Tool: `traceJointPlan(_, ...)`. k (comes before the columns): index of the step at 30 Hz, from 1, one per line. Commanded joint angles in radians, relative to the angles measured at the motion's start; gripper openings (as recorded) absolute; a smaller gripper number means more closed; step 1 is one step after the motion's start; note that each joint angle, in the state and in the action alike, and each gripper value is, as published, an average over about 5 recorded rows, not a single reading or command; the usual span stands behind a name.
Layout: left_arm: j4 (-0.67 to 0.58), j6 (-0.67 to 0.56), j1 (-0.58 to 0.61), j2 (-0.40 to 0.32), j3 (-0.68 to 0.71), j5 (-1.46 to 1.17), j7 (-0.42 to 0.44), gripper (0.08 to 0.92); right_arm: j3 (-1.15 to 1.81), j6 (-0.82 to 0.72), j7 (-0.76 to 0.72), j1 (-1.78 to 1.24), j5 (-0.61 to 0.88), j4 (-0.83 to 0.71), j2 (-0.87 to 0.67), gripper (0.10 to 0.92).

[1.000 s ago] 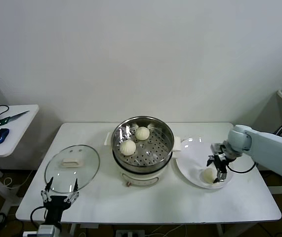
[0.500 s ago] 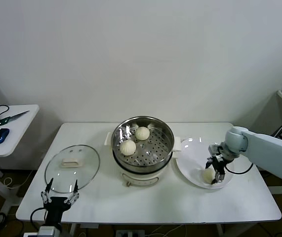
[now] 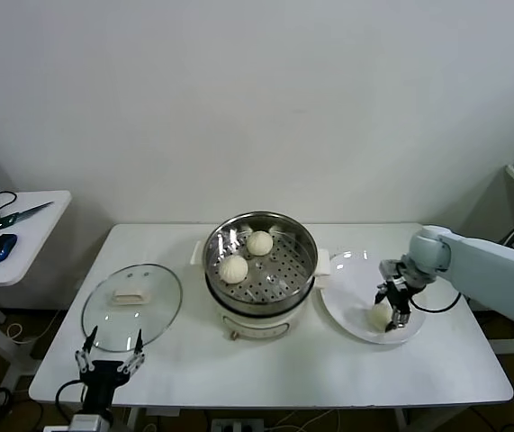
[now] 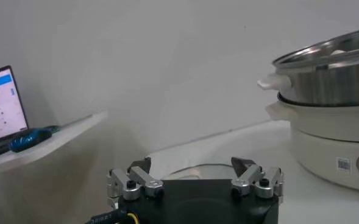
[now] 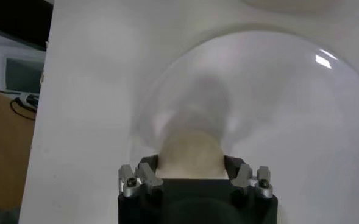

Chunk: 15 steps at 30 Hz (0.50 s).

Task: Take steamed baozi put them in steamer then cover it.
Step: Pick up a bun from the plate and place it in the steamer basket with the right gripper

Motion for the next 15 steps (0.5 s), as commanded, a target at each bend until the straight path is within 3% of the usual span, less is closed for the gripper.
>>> traceJointPlan(1, -0.003, 0.002, -0.002, 0.004, 0.001, 0.001, 0.000, 0.823, -0.040, 0.218, -0.043, 0.162, -0.087, 0.010, 0.032, 0.699)
traceJointPlan(15, -0.005, 0.005, -0.002, 0.001, 0.004, 0.003, 0.000, 0.823, -0.122, 0.648, -0.074, 0.560, -0.193, 0.042, 0.278, 0.687)
